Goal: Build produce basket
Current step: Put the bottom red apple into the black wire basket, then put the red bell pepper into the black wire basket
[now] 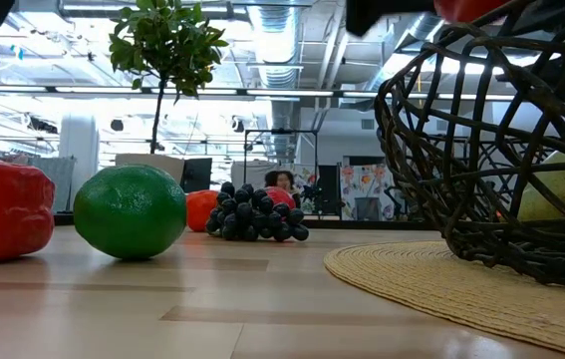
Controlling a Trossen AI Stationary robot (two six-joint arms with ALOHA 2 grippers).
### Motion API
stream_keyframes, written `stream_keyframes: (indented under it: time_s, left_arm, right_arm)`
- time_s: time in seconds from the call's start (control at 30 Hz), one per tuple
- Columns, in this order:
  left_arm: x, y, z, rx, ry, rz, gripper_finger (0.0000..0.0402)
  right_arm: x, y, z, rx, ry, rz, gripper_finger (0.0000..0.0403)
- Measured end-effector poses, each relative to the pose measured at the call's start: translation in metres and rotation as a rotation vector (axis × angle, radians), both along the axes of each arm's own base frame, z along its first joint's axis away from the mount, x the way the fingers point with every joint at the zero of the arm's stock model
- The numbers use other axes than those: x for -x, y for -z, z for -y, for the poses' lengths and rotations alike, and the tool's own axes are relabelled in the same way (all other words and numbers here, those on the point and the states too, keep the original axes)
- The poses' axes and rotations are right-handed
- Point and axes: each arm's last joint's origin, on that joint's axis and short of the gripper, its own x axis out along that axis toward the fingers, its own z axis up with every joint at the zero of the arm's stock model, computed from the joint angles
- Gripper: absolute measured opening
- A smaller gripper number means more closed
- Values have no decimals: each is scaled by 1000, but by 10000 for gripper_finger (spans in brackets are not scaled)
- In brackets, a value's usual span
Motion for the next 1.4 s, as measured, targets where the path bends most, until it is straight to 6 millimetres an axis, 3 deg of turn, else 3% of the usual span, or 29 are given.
stream_keyframes:
  time_s: [0.2,0.57,0.73,0.87,1.03,1.2,1.4]
  left_arm:
    - [1,22,15,0,34,-122,308]
    - [3,22,19,-30,-3,-129,388]
    - [7,-9,12,-23,-17,-114,390]
    - [27,-41,8,-28,0,-220,391]
    - [72,-71,23,-47,-33,-430,391]
    - [100,-60,57,-128,-38,-636,391]
    - [122,-52,86,-166,-183,-667,393]
  right_arm:
    - [0,2,0,-1,-1,-23,333]
    - [1,4,0,-1,-1,-38,333]
    - [1,4,0,-1,-1,-37,333]
    - [1,3,0,-1,-2,-37,333]
    - [1,4,0,-2,-4,-42,333]
    - [1,5,0,-1,-4,-48,333]
    - [1,7,0,4,-5,-72,333]
